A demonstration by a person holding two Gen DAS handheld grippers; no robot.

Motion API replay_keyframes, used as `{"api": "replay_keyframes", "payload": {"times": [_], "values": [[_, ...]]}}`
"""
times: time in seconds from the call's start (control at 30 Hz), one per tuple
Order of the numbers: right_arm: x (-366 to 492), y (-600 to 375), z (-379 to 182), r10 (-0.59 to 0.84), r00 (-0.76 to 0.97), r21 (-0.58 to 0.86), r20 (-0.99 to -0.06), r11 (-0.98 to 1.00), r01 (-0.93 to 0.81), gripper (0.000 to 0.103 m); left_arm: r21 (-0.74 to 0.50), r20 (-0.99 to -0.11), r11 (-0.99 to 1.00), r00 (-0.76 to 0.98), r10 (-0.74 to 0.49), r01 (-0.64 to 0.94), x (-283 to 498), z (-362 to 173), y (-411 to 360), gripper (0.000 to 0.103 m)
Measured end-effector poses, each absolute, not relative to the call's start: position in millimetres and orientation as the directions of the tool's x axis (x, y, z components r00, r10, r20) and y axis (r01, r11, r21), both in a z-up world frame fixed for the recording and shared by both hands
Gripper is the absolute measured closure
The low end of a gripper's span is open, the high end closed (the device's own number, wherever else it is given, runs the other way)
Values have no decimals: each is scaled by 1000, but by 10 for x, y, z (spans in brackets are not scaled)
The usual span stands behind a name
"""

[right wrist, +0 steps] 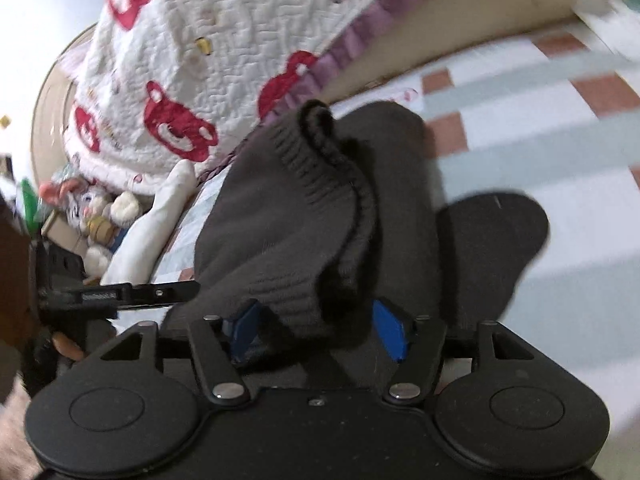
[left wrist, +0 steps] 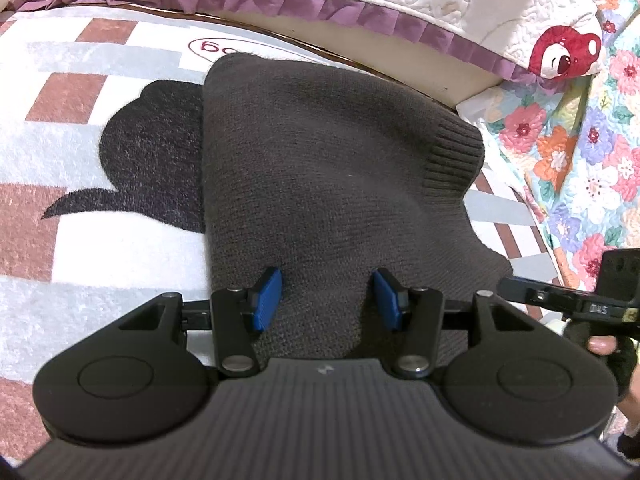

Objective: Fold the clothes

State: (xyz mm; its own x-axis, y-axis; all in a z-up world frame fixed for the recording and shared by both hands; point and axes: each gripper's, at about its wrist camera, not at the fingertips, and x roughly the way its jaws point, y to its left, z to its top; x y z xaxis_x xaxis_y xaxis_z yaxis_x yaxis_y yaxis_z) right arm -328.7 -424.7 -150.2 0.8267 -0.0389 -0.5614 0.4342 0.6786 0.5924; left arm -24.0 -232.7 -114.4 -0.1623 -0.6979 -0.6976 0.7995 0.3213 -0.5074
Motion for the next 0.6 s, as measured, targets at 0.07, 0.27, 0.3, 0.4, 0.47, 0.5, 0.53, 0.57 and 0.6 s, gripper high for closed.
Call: {"api": "replay_keyframes", "payload": {"times": [0.07,0.27,0.3,0.4,0.47,0.5,0.53,0.57,0.6], "values": [[-3210,-4302,-1518,-12,835,607,-550,682,409,34,-522,-686,321,-165,-709,790,-227,-1163,-2310,51],[-3153,-4443,-1126,106,959,881,-262,432,193,89,-604,-608,323,-160,-777,729,-137,-1218,-2232,53],[-3187,-4457,-987,97,980,915,-173,383,123,89,-605,-611,324,-162,-775,727,-138,-1190,-2234,53],[-3068,-4371,-590,160,951,841,-266,520,148,90,-564,-649,341,-149,-746,752,-175,-1104,-2249,53],[-3080,-4346,-638,154,937,820,-315,541,187,90,-489,-698,368,-102,-708,791,-237,-1107,-2258,52],[-3089,-4335,-672,149,930,811,-337,547,206,90,-463,-711,375,-85,-698,803,-264,-1112,-2262,52],[-3098,-4324,-706,144,922,802,-359,554,225,90,-454,-715,376,-78,-695,807,-275,-1112,-2266,52],[-3108,-4313,-741,139,914,792,-380,560,244,90,-450,-716,377,-75,-695,810,-276,-1108,-2270,52],[-3117,-4302,-775,134,906,781,-401,567,262,89,-446,-717,377,-71,-694,812,-278,-1104,-2275,52]]}}
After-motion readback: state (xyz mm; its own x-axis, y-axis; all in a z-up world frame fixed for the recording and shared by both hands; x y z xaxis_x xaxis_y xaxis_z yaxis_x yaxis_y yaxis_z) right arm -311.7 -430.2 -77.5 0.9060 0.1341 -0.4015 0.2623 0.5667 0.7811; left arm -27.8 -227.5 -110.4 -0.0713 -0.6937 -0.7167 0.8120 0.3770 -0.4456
